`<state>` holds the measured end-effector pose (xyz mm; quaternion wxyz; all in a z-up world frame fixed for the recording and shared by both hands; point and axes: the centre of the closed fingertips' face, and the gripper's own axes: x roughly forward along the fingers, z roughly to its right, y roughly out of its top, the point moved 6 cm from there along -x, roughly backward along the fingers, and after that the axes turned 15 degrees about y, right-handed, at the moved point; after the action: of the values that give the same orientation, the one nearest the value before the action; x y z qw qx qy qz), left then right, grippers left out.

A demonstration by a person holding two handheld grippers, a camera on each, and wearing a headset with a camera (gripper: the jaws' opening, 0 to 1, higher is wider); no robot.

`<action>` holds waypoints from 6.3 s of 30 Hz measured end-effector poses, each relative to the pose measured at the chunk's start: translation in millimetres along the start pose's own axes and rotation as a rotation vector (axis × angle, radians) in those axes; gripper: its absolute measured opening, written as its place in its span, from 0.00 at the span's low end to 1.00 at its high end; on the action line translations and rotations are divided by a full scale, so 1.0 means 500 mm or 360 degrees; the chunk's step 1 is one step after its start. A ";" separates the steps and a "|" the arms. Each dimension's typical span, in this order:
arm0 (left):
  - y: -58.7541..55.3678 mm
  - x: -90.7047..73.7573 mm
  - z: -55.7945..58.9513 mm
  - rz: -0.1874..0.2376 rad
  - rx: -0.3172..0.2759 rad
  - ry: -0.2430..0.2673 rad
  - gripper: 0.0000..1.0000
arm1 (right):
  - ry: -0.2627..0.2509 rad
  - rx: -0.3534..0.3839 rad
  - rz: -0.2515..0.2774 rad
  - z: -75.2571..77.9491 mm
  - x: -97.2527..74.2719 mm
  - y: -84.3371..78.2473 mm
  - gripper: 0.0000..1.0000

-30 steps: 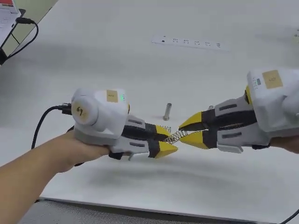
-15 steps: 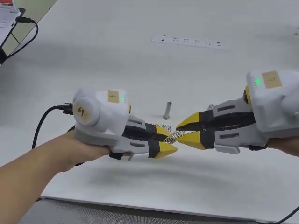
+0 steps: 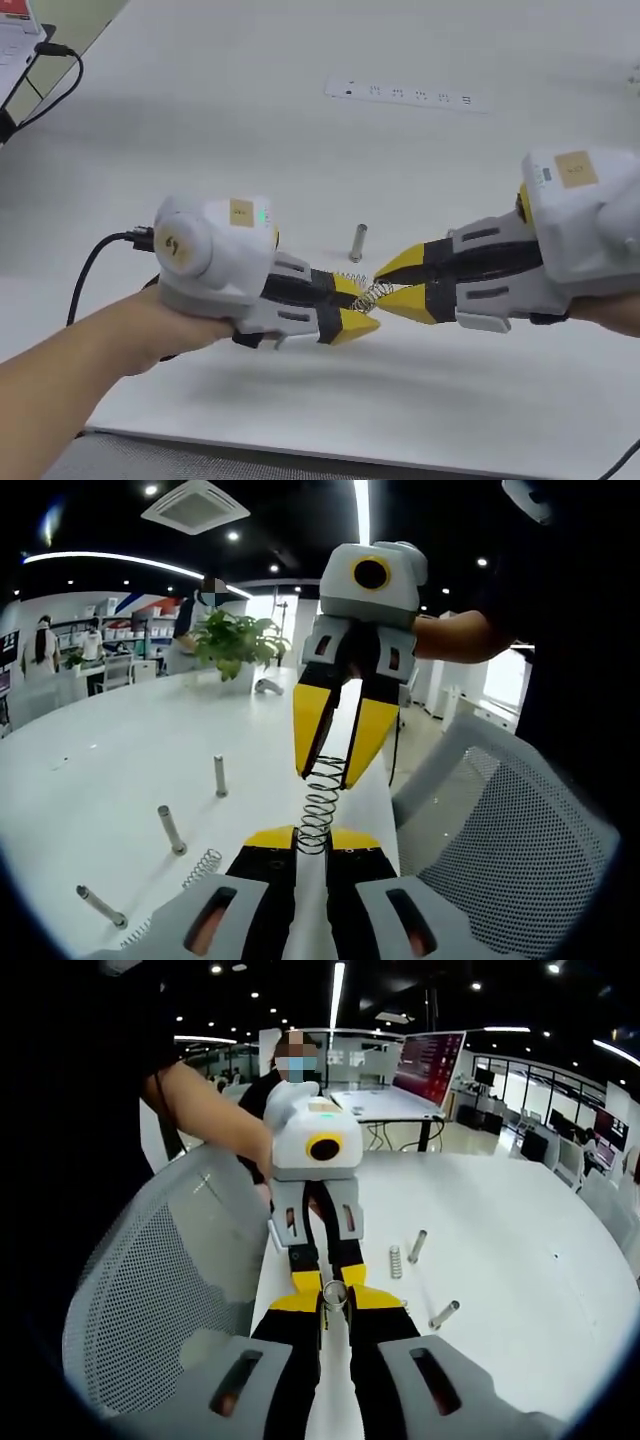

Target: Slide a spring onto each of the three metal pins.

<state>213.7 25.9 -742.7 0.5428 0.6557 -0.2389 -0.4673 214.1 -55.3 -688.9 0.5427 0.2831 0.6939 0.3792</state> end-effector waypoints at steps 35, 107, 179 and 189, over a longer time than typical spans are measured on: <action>0.006 -0.011 0.007 0.0026 -0.0030 0.0011 0.03 | -0.0086 -0.0065 0.0356 -0.011 0.021 0.008 0.07; -0.045 -0.147 -0.106 -0.0053 -0.0106 0.0454 0.54 | -0.0277 -0.0075 0.0270 0.017 -0.024 0.005 0.07; -0.109 -0.220 -0.139 -0.0028 -0.0334 0.0794 0.98 | -0.0923 0.0271 0.0201 0.185 -0.182 -0.133 0.07; -0.111 -0.219 -0.137 -0.0037 -0.0339 0.0793 0.98 | -0.0922 0.0299 0.0205 0.191 -0.177 -0.141 0.07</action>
<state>213.5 165.6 -757.8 0.6453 0.6925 -0.0398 -0.3202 329.8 -144.6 -711.7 0.6642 0.4717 0.5230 0.2507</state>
